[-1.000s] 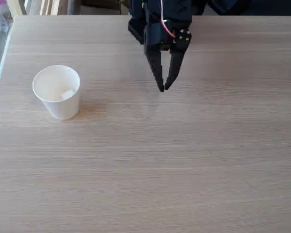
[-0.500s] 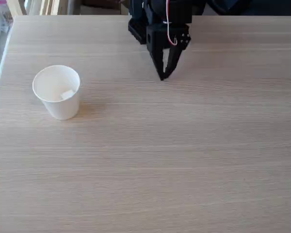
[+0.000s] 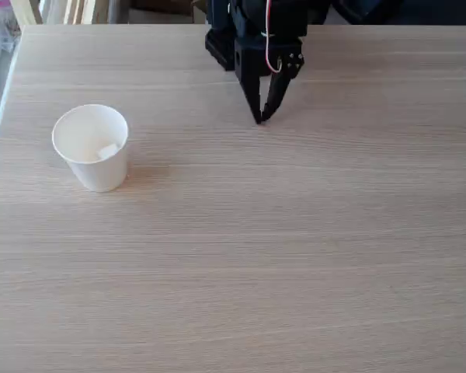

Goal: Grasp a block and put it in the bin.

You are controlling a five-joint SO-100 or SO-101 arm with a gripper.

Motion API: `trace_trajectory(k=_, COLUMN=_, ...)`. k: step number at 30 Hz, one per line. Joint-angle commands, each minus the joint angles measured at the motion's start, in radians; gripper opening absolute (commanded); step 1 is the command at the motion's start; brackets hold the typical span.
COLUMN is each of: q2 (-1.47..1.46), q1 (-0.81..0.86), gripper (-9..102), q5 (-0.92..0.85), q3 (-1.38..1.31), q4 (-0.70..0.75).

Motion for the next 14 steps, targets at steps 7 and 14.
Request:
trace_trajectory(k=7, q2=0.005, q1=-0.003, gripper=0, q5=0.014, q3=0.012, q4=0.006)
trace_trajectory(k=14, q2=0.005, q1=-0.012, gripper=0, q5=0.008, q3=0.012, q4=0.006)
